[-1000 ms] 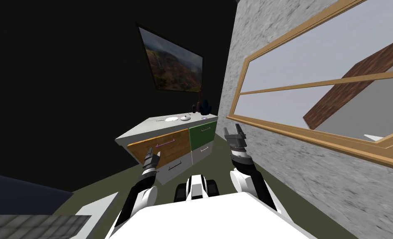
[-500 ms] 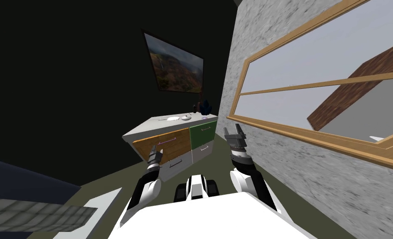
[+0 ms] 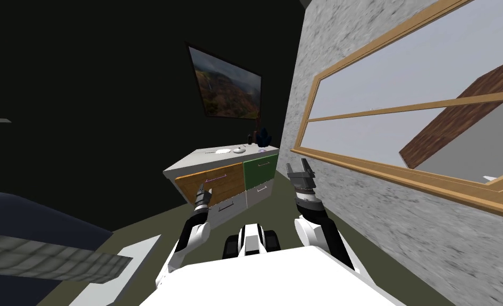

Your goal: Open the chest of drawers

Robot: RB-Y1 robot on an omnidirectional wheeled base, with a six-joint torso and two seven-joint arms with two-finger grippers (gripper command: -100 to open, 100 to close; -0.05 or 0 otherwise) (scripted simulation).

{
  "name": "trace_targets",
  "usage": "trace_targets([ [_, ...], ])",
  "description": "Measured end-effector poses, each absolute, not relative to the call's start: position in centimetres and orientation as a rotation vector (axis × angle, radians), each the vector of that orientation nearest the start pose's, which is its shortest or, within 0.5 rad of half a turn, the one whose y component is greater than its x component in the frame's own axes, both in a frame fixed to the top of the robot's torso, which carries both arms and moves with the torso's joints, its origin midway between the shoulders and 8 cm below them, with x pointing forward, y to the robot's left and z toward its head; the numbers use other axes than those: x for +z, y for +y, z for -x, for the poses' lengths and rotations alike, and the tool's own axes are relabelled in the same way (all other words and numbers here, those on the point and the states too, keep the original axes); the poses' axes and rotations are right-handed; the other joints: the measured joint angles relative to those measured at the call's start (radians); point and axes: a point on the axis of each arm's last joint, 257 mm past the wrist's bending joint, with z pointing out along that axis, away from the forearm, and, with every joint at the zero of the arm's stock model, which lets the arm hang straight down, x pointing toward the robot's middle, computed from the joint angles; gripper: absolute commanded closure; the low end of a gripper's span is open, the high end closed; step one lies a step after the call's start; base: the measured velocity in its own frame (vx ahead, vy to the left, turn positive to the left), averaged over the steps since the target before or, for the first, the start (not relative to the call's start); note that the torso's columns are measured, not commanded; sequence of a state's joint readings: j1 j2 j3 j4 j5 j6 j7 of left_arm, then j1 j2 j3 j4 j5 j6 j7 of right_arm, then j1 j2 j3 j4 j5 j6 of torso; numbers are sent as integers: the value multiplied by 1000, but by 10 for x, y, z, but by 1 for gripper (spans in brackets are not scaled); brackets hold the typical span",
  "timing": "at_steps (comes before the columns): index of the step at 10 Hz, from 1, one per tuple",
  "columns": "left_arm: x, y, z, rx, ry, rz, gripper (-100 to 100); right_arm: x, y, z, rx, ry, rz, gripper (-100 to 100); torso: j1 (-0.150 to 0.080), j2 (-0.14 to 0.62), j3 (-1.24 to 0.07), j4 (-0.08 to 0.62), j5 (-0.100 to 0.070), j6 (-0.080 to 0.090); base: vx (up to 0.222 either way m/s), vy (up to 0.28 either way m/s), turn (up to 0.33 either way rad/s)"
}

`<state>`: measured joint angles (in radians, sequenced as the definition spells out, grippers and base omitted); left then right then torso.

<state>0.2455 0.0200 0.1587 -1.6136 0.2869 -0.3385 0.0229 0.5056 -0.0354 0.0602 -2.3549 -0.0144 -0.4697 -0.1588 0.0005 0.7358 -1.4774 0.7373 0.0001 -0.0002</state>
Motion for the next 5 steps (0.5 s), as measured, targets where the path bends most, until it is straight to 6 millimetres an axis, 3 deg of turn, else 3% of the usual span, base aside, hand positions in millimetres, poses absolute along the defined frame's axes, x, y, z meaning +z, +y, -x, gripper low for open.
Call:
trace_targets([
  [3,-230,369,-470,-1236,747,1328,-100,49,-256,-336,1530,567,-679,0,-1,3,2,1,0,1,-46,-8,12],
  [5,-241,368,-476,-1233,761,1346,-100,49,-256,-336,1530,567,-679,0,0,0,0,0,0,0,-31,-9,58],
])
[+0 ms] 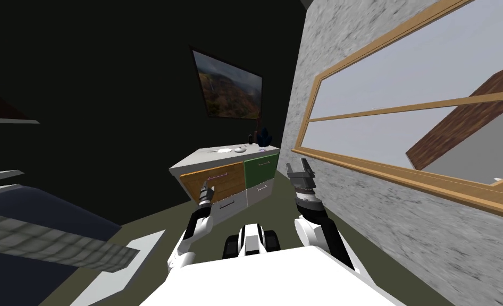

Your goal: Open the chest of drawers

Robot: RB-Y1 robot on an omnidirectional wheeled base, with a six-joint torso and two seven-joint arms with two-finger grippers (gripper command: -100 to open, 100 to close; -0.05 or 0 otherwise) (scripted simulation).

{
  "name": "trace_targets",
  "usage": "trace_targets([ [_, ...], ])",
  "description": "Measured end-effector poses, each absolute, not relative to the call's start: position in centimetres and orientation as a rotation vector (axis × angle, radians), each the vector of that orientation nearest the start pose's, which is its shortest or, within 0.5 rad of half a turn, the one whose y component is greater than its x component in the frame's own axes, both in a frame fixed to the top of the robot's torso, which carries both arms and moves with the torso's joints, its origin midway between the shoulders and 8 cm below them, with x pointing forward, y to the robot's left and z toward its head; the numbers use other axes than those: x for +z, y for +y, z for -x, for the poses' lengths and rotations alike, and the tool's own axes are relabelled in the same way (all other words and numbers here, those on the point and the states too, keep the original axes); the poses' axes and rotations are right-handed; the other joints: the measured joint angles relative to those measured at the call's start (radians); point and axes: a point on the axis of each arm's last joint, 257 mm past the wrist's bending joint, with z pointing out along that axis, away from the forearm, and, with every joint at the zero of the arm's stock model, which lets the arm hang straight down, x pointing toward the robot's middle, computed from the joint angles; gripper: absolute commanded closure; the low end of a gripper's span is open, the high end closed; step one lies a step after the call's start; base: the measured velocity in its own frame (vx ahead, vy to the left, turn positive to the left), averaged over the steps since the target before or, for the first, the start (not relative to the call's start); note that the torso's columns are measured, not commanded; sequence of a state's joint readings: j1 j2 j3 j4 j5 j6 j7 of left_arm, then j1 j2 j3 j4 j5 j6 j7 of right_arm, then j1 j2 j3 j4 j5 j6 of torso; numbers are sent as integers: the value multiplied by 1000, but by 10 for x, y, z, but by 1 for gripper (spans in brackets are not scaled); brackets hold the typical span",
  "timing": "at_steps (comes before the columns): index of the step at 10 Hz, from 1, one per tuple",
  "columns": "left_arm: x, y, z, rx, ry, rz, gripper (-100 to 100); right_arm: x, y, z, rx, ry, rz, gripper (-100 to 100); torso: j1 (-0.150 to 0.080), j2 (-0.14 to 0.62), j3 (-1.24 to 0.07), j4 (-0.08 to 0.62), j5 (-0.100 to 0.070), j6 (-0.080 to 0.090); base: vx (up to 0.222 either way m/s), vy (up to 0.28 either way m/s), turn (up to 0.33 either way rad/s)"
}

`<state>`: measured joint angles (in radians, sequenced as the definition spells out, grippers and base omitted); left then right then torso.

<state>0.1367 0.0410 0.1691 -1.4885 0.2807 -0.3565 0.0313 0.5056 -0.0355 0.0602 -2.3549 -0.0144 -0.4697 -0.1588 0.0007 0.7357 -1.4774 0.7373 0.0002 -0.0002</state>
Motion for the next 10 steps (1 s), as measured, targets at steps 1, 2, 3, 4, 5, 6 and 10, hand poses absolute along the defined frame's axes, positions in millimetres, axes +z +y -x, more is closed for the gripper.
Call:
trace_targets([
  [1,-237,370,-481,-1235,761,1332,-100,49,-256,-336,1530,567,-679,0,-1,4,2,1,0,0,-73,-15,83],
  [2,-234,368,-490,-1242,759,1323,-100,49,-256,-336,1530,567,-679,0,-1,4,3,1,0,1,-40,-2,-12],
  [3,-232,365,-500,-1251,760,1319,-100,49,-256,-336,1530,567,-679,0,-1,2,2,1,0,1,-15,1,-17],
  [4,-237,364,-505,-1254,766,1326,-100,49,-256,-336,1530,567,-679,0,0,1,0,0,0,0,0,0,0],
  [5,-243,361,-506,-1250,773,1339,-100,49,-256,-336,1530,567,-679,0,0,0,0,0,0,0,-67,-3,133],
  [6,-238,363,-515,-1251,773,1325,-100,49,-256,-336,1530,567,-679,0,0,4,2,1,0,0,-78,-14,64],
  [10,-246,359,-538,-1261,790,1335,-100,49,-256,-336,1530,567,-679,0,0,0,0,0,0,0,-31,-10,19],
])
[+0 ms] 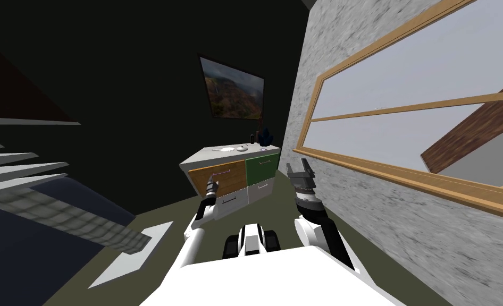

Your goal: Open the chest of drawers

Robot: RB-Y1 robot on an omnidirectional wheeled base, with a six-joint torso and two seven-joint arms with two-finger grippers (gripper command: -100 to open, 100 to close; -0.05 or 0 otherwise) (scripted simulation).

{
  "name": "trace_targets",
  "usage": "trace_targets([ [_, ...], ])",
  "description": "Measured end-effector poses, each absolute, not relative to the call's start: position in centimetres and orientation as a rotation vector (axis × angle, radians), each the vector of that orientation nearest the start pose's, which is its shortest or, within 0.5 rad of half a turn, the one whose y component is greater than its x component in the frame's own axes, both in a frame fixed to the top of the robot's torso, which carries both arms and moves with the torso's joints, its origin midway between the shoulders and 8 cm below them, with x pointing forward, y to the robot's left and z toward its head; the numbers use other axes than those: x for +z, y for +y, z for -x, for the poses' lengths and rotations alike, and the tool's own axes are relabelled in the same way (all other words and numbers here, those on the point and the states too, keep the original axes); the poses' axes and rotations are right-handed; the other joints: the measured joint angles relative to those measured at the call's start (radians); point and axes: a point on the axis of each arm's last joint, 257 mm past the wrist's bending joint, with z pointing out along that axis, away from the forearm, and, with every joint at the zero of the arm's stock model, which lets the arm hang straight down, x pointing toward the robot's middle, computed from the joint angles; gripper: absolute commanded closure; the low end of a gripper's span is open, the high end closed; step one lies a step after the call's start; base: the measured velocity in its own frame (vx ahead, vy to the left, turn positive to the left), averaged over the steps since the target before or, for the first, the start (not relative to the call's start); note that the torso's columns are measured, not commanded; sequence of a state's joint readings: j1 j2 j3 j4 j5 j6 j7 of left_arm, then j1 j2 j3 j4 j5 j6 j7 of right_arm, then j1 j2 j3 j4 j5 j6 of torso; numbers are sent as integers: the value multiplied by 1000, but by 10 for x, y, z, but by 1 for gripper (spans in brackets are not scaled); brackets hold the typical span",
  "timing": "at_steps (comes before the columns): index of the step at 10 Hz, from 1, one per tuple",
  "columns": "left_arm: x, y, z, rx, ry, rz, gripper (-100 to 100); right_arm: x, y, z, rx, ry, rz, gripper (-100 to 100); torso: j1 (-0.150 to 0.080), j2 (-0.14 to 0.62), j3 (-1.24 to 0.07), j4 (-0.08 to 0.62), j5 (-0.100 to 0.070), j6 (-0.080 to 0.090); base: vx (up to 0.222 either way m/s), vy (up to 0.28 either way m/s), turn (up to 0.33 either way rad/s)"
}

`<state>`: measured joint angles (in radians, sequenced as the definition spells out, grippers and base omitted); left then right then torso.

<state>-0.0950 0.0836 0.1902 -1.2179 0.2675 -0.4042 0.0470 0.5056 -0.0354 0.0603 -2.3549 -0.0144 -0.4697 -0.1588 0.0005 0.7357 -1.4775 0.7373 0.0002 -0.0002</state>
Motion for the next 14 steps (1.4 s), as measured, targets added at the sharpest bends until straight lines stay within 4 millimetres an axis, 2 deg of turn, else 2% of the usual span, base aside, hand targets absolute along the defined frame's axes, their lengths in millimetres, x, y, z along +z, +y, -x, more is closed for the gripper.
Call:
trace_targets([
  [3,-236,353,-563,-1277,793,1318,-100,49,-256,-336,1530,567,-679,0,1,1,1,1,0,0,-42,-4,24],
  [4,-240,352,-567,-1274,801,1326,-100,49,-256,-336,1530,567,-679,0,1,-1,0,0,0,0,-63,-9,113],
  [5,-235,355,-576,-1276,800,1313,-100,49,-256,-336,1530,567,-679,0,1,0,0,0,1,0,-75,-6,78],
  [7,-229,348,-591,-1289,803,1310,-100,49,-256,-336,1530,567,-679,0,-1,1,1,0,0,1,-22,-1,-11],
  [8,-234,346,-595,-1283,814,1321,-100,49,-256,-336,1530,567,-679,0,-1,0,0,0,0,0,-59,-4,106],
  [10,-221,349,-607,-1292,806,1296,-100,49,-256,-336,1530,567,-679,0,-1,5,3,1,0,0,-61,-12,42],
  [11,-217,345,-615,-1300,807,1295,-100,49,-256,-336,1530,567,-679,0,-1,2,2,1,0,1,-12,1,-20],
  [12,-222,344,-619,-1295,818,1308,-100,49,-256,-336,1530,567,-679,0,0,0,0,0,0,0,-55,6,138],
  [14,-210,345,-633,-1300,813,1291,-100,49,-256,-336,1530,567,-679,0,-1,4,2,1,0,1,-60,-4,24],
])
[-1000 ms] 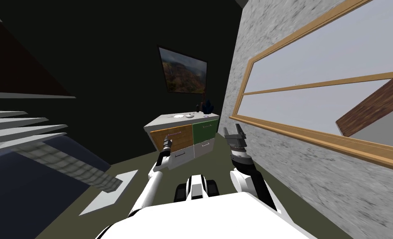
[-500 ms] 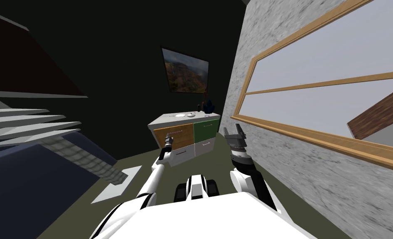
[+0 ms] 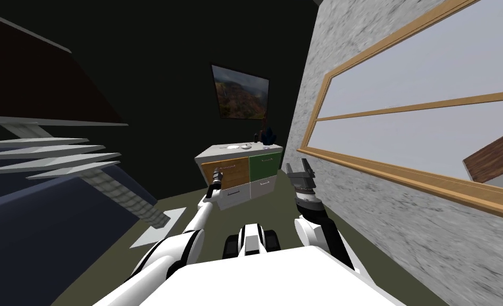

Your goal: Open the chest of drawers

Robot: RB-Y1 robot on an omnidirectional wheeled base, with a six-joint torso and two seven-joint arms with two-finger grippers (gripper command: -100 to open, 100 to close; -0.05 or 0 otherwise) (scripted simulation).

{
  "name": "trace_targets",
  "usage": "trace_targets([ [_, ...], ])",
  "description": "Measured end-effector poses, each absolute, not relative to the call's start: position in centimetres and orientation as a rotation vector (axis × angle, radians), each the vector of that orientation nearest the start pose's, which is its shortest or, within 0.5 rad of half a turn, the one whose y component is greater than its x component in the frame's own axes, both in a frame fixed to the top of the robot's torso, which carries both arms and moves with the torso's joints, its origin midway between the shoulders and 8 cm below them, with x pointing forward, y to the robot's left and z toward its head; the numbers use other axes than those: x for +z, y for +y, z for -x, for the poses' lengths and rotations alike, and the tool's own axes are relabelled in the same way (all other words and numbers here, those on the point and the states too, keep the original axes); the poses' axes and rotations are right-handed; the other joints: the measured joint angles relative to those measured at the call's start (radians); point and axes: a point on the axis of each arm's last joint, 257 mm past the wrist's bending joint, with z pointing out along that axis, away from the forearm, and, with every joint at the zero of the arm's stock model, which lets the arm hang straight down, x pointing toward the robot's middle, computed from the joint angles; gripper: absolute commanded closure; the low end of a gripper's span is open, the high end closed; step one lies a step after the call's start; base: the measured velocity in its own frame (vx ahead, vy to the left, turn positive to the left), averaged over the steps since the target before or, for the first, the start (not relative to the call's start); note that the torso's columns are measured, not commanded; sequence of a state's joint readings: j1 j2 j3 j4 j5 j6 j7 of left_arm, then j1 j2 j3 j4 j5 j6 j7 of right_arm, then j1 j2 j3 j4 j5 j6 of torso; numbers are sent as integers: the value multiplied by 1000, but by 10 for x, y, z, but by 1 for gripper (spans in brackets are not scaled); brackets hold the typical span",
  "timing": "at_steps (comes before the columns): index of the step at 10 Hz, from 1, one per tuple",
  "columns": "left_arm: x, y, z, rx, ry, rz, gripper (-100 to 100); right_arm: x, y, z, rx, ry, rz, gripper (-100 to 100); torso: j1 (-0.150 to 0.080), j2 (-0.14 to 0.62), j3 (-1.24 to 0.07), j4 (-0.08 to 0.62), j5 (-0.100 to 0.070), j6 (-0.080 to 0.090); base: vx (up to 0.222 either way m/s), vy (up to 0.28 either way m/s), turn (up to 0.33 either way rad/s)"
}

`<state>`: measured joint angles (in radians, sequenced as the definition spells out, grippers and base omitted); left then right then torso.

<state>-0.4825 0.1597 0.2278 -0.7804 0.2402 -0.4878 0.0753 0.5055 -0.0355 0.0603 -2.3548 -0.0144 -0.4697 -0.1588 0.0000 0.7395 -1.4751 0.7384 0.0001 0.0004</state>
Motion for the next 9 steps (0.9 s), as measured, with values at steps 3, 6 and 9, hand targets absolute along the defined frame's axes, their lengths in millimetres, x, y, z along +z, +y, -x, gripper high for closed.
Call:
trace_targets([
  [3,-203,338,-650,-1304,825,1294,-100,49,-256,-336,1530,567,-679,0,1,0,-1,0,0,-1,-54,-3,58],
  [6,-196,330,-666,-1311,838,1301,-100,49,-256,-336,1530,567,-679,0,0,-4,-2,-1,0,0,-17,-4,-6],
  [9,-206,330,-657,-1309,842,1310,100,49,-256,-336,1530,567,-679,0,3,-12,-7,-8,3,2,75,6,-53],
])
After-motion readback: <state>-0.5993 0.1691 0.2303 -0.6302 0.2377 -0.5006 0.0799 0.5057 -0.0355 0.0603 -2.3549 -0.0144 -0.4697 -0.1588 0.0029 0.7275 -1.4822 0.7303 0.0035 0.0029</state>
